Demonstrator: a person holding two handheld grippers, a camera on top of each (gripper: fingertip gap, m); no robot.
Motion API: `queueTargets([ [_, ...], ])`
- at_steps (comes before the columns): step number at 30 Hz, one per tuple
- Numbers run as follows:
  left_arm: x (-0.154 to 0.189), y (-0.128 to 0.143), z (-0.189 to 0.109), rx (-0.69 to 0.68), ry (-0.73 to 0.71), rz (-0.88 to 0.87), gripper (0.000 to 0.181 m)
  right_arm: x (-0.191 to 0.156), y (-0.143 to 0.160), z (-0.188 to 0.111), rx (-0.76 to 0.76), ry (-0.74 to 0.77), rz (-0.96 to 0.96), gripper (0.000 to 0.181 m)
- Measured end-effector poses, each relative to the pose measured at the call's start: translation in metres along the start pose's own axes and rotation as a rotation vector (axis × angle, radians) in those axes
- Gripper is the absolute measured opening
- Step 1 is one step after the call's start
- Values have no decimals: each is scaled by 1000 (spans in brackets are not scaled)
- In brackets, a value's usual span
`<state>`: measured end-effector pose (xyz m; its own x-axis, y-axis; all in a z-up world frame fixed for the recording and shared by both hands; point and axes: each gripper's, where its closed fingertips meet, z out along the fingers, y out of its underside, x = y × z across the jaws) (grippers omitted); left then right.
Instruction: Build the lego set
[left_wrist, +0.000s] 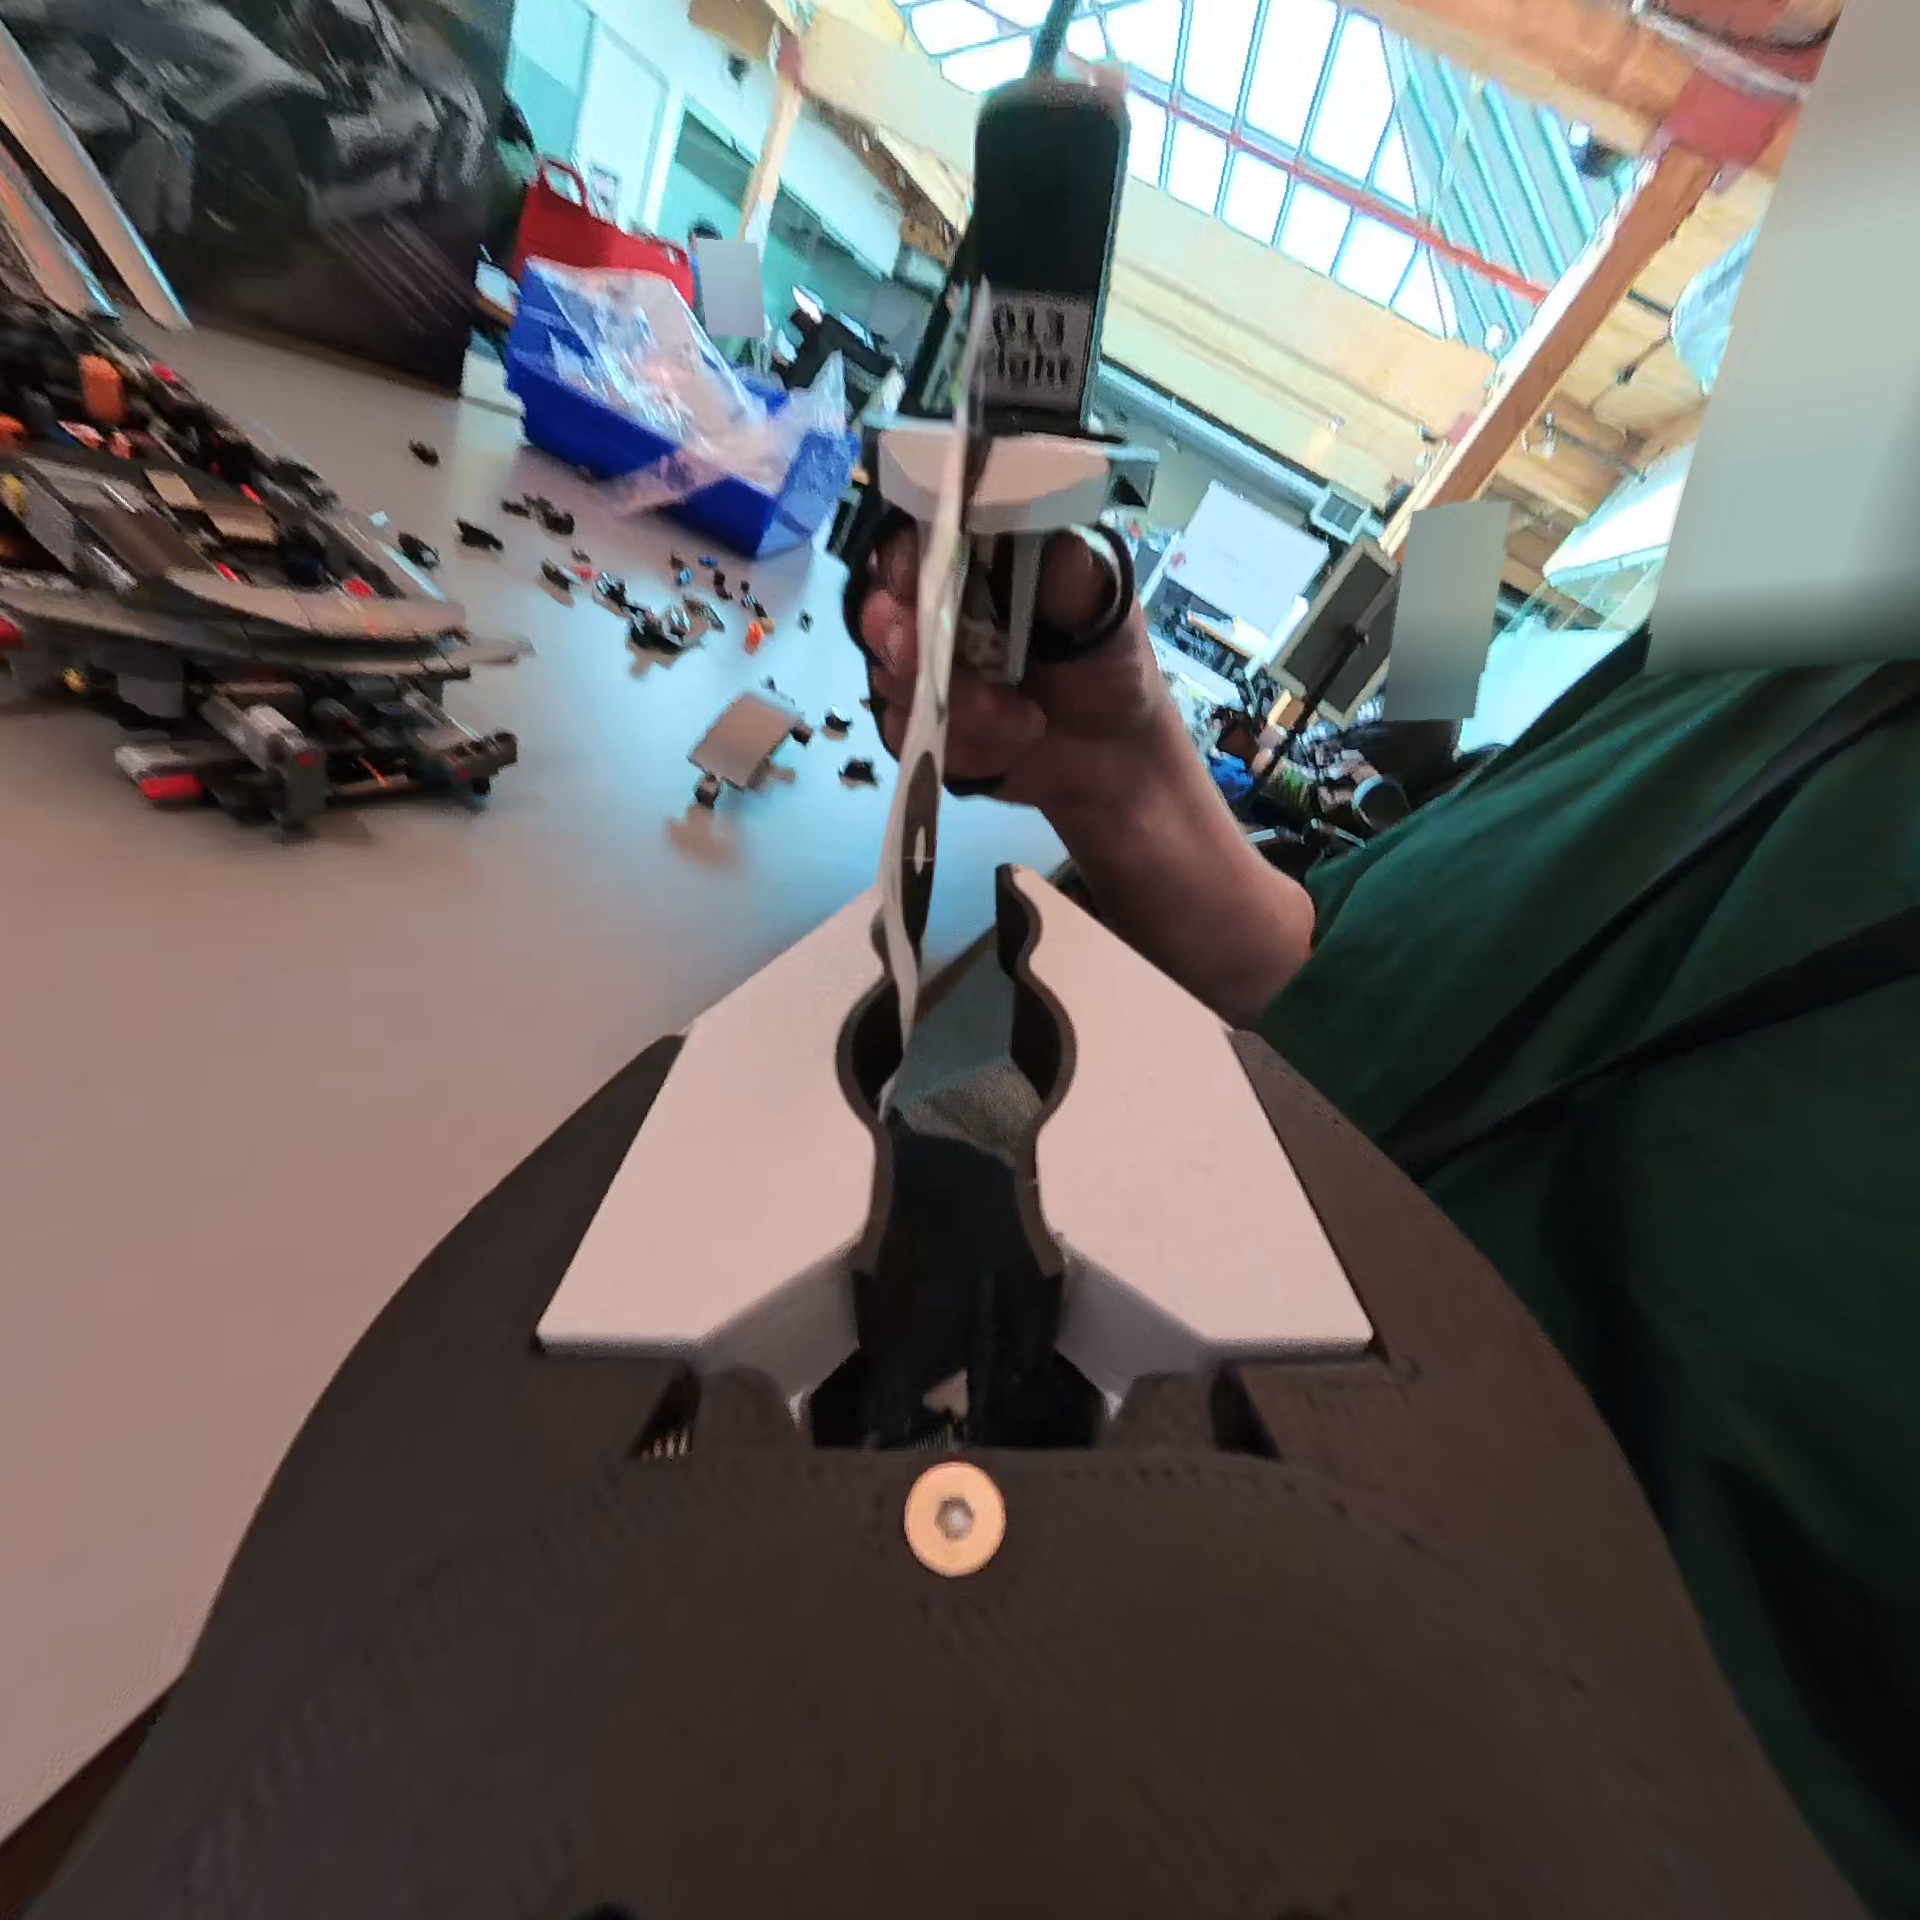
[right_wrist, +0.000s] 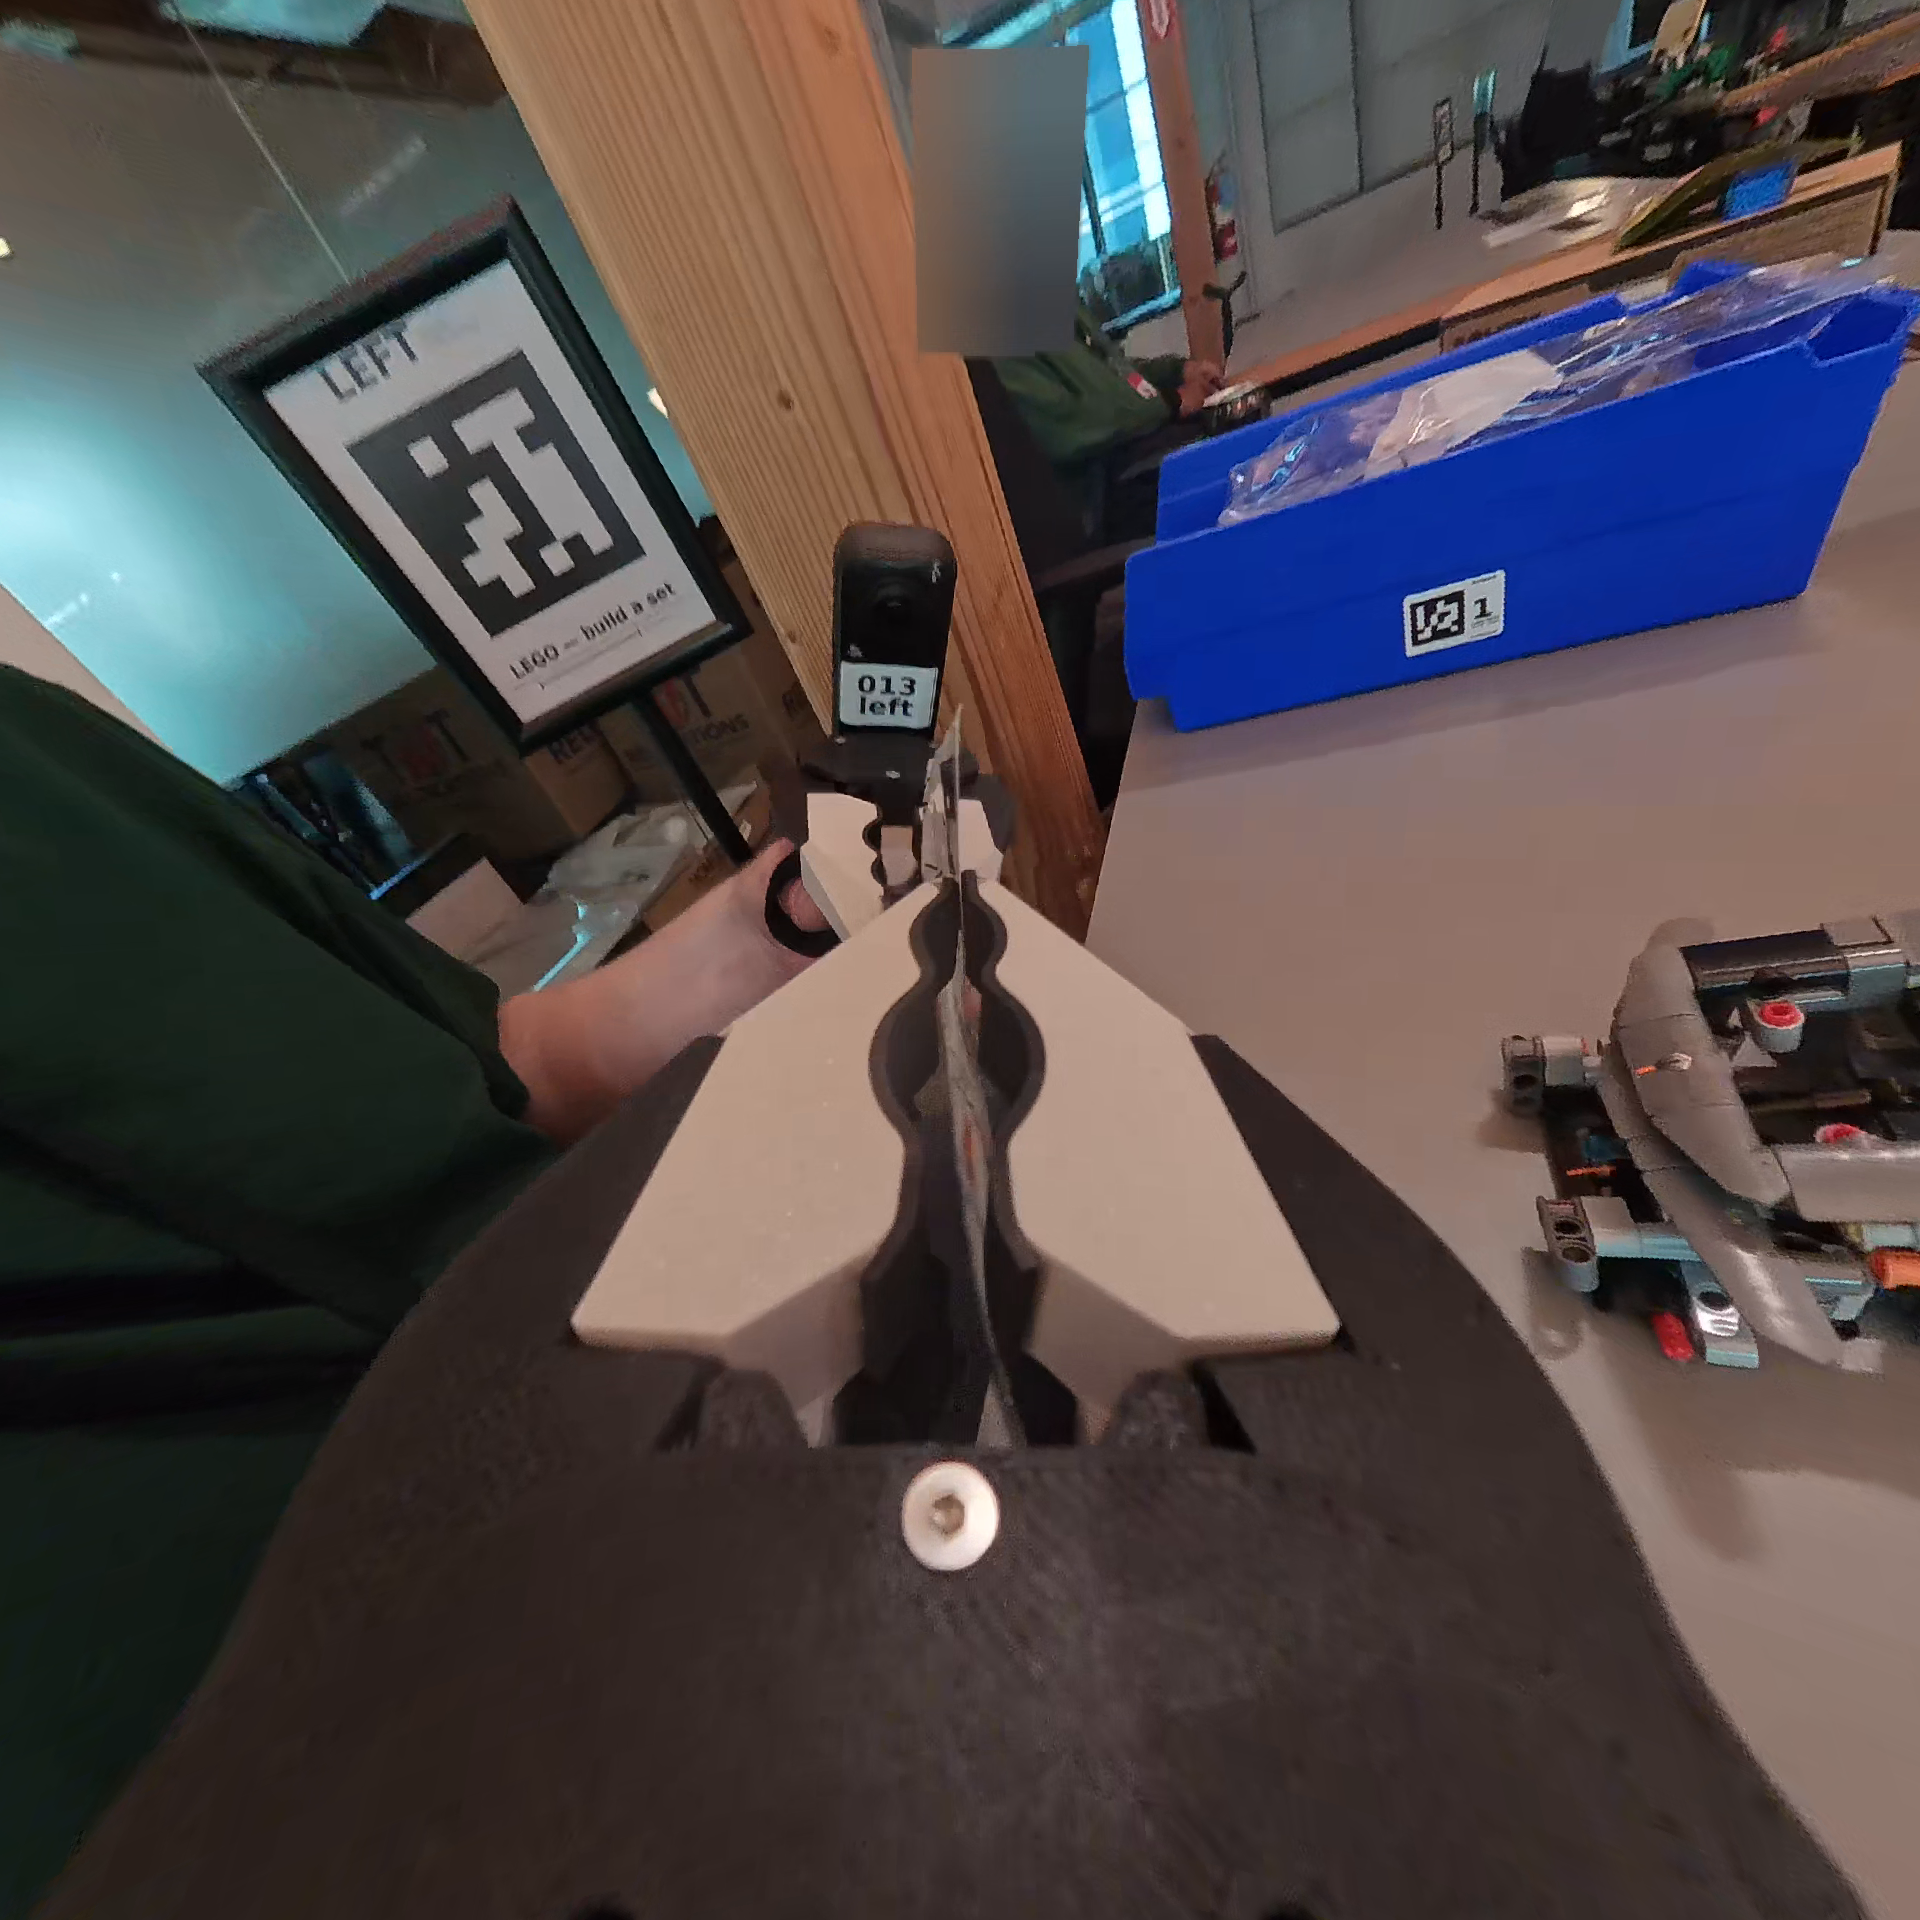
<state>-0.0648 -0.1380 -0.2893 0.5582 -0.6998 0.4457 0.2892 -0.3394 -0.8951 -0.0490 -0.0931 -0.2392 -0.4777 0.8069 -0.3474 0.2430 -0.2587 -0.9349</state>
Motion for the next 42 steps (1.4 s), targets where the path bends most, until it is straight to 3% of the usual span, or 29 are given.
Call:
queueTargets([
  [7, -5, -27, 0, 142, -36, 54, 7, 4, -16, -20, 147, 21, 48, 0],
  [15, -15, -37, 3, 157, -74, 42, 0, 13, -19, -30, 222, 34, 115, 0],
  [22, -6, -26, 14, 54, -29, 39, 0, -2, -8, -43, 188, 1, 109, 0],
  [28, 14, 14, 32, -120, 93, 28, 0, -46, 42, -63, 80, -27, 73, 0],
  [32, 14, 28, 47, -137, 136, -23, 0, -54, 56, -75, 121, 19, 121, 0],
  [42, -7, 14, 64, -30, 78, -114, 0, -10, 42, -95, 183, 212, 219, 0],
])
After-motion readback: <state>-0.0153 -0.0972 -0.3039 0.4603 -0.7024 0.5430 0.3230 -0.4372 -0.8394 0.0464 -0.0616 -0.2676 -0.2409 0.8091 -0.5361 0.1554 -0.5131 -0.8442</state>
